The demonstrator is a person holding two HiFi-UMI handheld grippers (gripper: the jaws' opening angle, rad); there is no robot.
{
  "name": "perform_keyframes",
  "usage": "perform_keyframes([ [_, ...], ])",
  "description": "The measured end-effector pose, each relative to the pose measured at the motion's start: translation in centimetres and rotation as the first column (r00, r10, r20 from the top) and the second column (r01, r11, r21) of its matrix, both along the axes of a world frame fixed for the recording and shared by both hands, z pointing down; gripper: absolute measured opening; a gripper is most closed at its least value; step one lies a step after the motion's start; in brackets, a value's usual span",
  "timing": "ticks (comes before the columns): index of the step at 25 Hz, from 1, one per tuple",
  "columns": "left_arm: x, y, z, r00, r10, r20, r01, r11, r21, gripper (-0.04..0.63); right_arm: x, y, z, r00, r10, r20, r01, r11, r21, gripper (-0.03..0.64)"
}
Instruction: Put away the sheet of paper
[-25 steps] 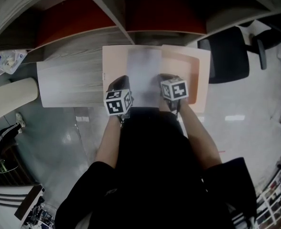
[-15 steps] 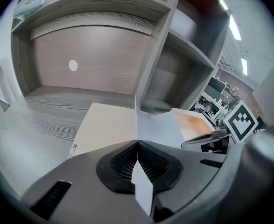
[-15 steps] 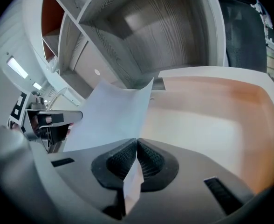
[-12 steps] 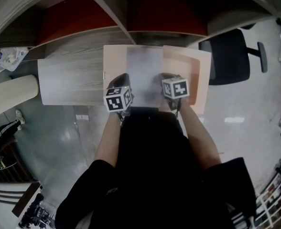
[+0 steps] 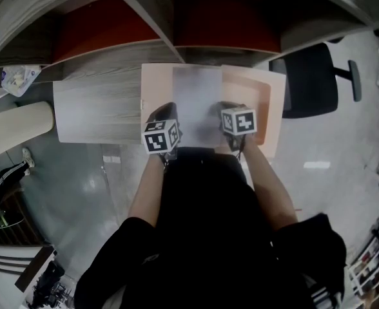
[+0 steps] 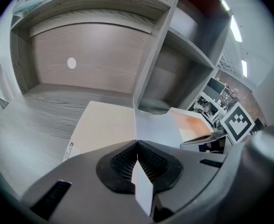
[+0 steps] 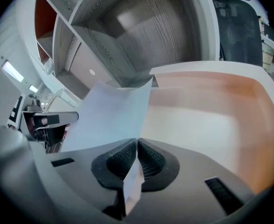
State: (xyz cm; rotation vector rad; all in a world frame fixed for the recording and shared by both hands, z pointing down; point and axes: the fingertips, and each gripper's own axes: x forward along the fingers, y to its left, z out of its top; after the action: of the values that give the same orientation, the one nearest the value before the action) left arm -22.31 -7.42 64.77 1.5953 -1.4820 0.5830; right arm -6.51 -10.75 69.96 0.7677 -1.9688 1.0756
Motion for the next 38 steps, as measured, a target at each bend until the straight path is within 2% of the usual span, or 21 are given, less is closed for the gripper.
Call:
perform_keyframes([
  [24,0.5,0.7,1.3,1.000,0.013,0.006,-0.013,0.999,-0.045,0.046,1.4,-0.3,-0.4,1.000,0.001,-0.012,0.000,0.997,0.071,0.023],
  [28,0.7,0.8,1.3,1.000,0.013,0.003,-0.013,0.999,-0.052,0.046,1.4,-0.3,-0.6,1.000,0.002,0.010,-0.003,0.997,0.075,0.078],
  [33,1.1,1.0,1.4,1.000,0.016,-0.001,-0.016,0.998,-0.058,0.046,1.6,-0.3,-0.7,1.000,0.009,0.014,-0.010,0.997,0.078,0.092],
  [38,1.3,1.5,1.6,1.000,0.017,0.007,-0.016,0.998,-0.068,0.046,2.6,-0.3,-0.7,1.000,0.022,-0.010,-0.021,0.994,0.103,0.140],
])
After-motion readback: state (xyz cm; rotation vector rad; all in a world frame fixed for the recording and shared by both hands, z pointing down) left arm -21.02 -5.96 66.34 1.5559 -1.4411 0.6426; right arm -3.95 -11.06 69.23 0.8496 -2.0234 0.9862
